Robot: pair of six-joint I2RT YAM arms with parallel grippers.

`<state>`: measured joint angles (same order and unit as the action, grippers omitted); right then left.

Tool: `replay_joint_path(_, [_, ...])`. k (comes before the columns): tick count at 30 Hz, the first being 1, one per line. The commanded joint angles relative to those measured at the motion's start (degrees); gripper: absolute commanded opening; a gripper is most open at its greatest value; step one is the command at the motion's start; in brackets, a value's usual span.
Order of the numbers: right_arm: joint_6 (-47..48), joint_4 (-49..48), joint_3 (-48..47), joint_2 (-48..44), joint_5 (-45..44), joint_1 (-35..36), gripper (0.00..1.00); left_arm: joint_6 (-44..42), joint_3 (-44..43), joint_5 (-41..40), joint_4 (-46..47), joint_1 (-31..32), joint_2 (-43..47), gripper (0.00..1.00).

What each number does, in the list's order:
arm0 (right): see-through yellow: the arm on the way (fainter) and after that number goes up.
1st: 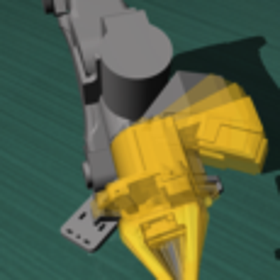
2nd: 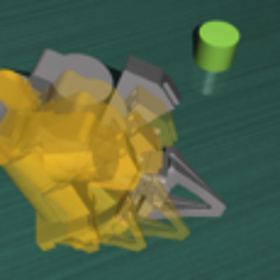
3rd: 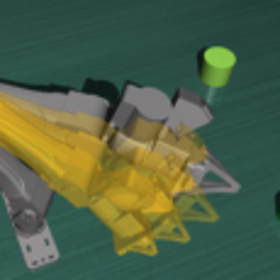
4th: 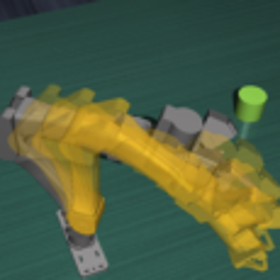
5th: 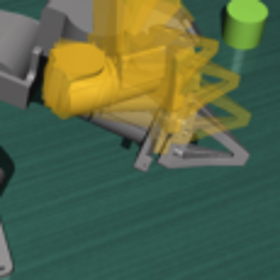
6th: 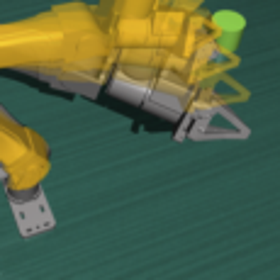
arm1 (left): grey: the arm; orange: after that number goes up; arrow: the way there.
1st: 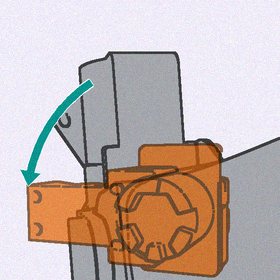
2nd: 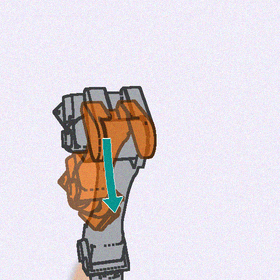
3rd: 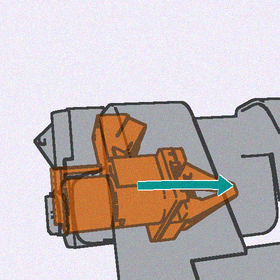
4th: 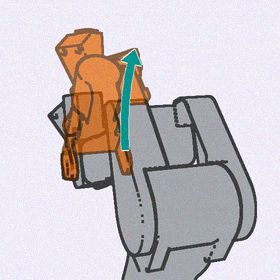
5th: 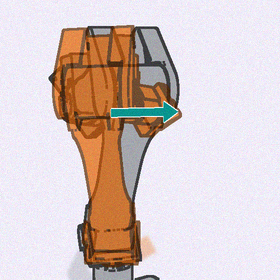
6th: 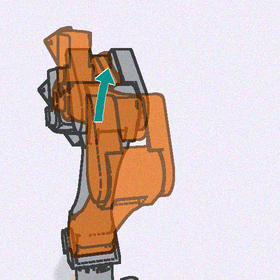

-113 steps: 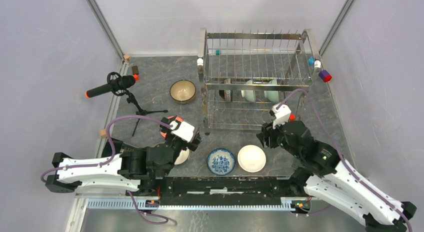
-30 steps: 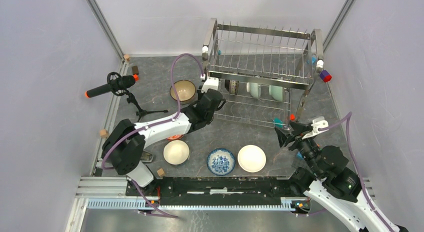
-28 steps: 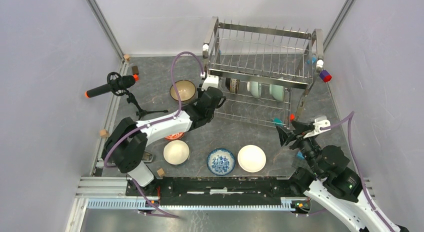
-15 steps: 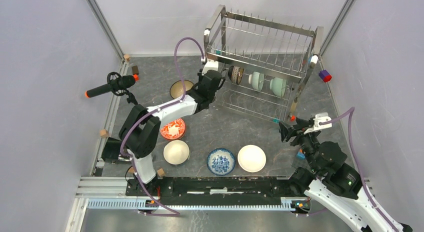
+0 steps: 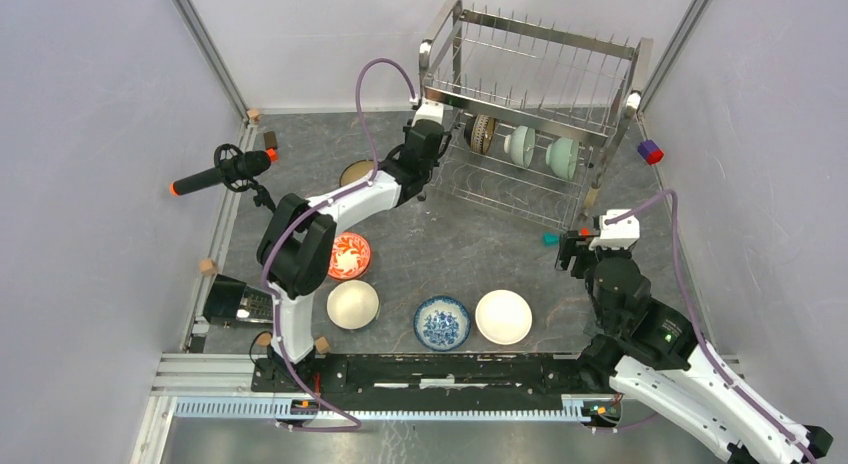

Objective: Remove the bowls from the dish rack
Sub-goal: Adjust the dish rack at the center of the board.

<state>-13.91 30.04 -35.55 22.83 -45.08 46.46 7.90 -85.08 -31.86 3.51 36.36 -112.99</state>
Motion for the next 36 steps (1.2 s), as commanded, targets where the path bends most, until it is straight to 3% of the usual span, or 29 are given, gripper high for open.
replay_joint_path(1, [-1.09, -6.57, 0.38, 1.01, -7.56, -0.06, 0.77, 3.52, -1.82, 4.47, 3.76, -1.70, 2.90, 0.42])
replay_joint_path(6, [-1.40, -9.92, 1.14, 4.66, -9.32, -0.06, 0.78, 5.08, 3.41, 8.80, 3.25, -1.61, 8.52, 0.81])
replay_joint_path(11, [-0.95, -12.10, 0.38, 6.28, -11.59, -0.27, 0.79, 6.31, 10.00, 12.08, 2.00, -0.80, 16.58, 0.96])
replay_joint_path(23, [-4.23, -19.30, 5.41, 9.21, -12.91, -6.62, 0.78, 3.88, 25.44, 12.46, -6.90, 6.00, 38.22, 1.00])
replay_joint_path(29, [-4.05, -23.54, 6.36, 14.11, -2.38, -19.09, 0.78, 2.96, 30.91, 17.46, -9.15, 6.03, 47.25, 1.00])
replay_joint_path(36, [-9.39, -33.47, 8.39, 22.10, 2.75, -24.42, 0.73, 3.26, 38.98, 19.32, -4.09, 6.64, 54.22, 1.00])
